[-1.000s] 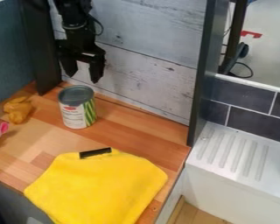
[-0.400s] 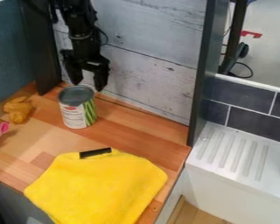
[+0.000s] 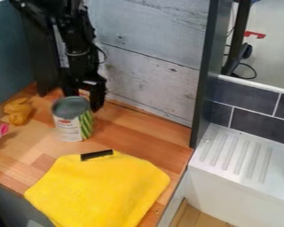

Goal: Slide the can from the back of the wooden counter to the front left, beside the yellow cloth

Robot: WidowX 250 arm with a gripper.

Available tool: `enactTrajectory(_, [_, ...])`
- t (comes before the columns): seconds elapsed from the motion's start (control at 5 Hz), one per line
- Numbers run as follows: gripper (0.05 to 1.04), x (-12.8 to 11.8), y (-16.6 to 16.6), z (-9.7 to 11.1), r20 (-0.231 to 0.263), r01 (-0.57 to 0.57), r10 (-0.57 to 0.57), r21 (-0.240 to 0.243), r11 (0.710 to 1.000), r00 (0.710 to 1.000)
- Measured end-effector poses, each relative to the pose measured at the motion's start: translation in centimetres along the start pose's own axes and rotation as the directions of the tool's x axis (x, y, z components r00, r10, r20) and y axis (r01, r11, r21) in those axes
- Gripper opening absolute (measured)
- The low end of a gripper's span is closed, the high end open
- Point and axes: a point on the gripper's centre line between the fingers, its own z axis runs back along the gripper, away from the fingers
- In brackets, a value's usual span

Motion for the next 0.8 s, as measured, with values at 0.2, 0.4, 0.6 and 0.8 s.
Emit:
enactTrajectory(0.2, [1.001,-2.4,0.2,0.4,-0.055,0.013,-0.013,-0.004,1.000,0.998])
enactTrajectory(0.4, [1.001,-5.3,1.5,0.2,-0.123,-0.016,0.014,-0.023,1.000,0.992])
enactTrajectory(0.6, [1.001,-7.1,2.1,-0.4,-0.181,-0.028,0.020,-0.041,0.999,0.983])
enactTrajectory(0.8, [1.001,-8.5,2.8,-0.7,-0.232,-0.036,0.028,-0.031,0.999,0.972])
